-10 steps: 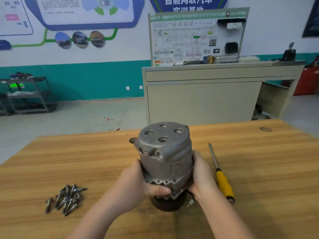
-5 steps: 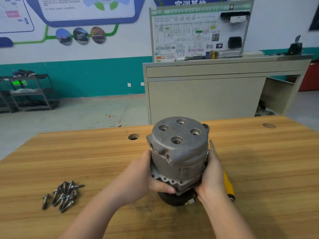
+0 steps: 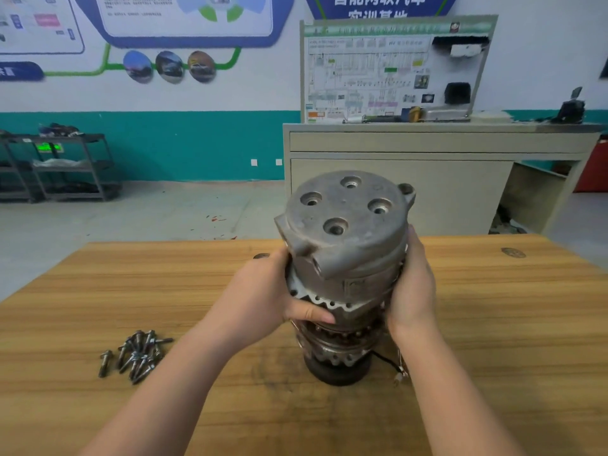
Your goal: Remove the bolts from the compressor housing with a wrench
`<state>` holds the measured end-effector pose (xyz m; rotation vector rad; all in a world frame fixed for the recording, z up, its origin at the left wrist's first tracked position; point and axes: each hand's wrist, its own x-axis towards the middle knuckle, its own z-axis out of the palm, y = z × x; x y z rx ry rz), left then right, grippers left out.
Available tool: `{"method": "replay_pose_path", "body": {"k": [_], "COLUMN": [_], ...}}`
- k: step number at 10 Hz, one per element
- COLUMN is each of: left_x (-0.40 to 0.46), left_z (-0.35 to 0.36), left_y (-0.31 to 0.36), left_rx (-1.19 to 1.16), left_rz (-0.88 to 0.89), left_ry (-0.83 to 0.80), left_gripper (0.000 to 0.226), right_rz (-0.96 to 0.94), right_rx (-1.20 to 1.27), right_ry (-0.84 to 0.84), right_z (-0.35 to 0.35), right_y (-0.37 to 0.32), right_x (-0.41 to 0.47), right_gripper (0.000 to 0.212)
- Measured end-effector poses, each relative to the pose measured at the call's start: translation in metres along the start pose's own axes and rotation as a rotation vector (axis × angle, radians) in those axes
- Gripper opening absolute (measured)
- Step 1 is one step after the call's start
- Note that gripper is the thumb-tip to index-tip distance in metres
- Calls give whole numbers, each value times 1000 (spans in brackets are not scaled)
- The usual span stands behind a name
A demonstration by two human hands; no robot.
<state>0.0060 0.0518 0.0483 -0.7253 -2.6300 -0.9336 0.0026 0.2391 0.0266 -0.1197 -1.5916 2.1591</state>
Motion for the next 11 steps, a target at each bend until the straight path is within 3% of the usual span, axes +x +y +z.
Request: {"method": "replay_pose_path", "body": {"k": [1,2,3,4,5,6,7,8,9,10,11], "left_x": [3,-4,-23,-42,-61,-77,-90,-98,-103,-101,-108], "left_z": [-15,-20,-8,11,23,27,26,25,26,24,18], "left_y": [1,-1,3,15,17,13,3,-15,-29,-39,-55], "left_rx": [-135,-329,-680,-1221,-1691,-2169,-2524,-2738,-2772,-2782,-2634], "left_rz": [32,26,-35,-280,-500,-588,-653,-684,-764,-812,-925], "left_ry": [45,122,186,247,255,240,178,142,132,53,-38], "left_gripper": [105,92,57,75,82,70,72,74,84,89,101], "right_rz": [-61,-176,-351,-438,-430,-255,-1,131,209,182,-14], "right_rx": [48,-48,-318,-779,-1320,-1687,-1872,-1900,-1863,-1842,-1703], "right_ry": [-75,-213,-407,-610,-805,-852,-841,-854,-940,-889,-862], "right_z": [14,35,71,127,182,218,231,229,219,206,197], "right_y": [-25,-60,-97,-111,-91,-37,2,20,37,39,19], "right_x": [3,2,-5,-14,-31,-34,-31,-20,-12,-10,-16], "right_gripper": [56,36,24,22,34,41,49,55,62,67,50]}}
